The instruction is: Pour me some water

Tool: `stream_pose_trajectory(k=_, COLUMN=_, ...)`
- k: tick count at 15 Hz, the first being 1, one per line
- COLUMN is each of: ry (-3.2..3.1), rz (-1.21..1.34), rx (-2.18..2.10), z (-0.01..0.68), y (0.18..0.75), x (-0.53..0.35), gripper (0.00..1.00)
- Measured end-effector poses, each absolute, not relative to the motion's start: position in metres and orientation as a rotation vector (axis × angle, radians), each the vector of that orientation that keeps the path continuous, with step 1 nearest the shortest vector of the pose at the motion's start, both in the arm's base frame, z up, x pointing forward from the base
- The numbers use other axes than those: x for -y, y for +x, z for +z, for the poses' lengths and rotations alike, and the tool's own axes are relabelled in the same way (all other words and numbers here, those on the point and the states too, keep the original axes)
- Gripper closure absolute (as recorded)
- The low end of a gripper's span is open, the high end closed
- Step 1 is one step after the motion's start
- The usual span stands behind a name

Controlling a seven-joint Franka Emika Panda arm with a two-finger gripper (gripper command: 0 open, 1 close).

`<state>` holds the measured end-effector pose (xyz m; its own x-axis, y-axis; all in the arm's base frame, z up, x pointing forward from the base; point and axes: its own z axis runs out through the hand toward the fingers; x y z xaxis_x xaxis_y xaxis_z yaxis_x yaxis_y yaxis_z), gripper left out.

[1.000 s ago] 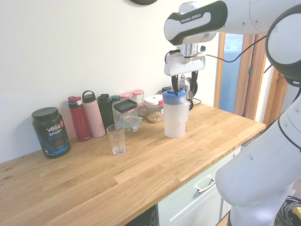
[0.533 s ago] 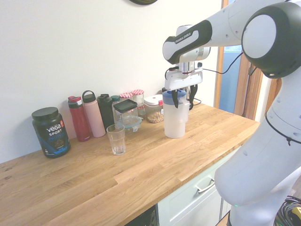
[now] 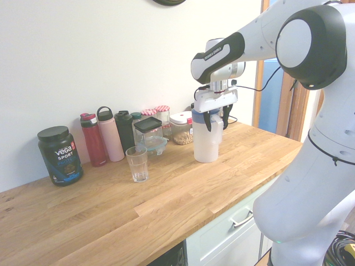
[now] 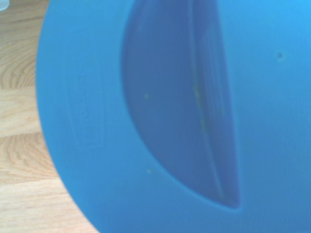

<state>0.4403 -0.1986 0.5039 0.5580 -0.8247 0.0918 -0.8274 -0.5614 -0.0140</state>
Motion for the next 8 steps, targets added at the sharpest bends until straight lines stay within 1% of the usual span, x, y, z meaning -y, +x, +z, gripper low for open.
stream_pose_trajectory(k=8, ry=2.760, rz=0.128, rx=1.454, z=0.489, y=0.451, x=0.197, gripper=1.00)
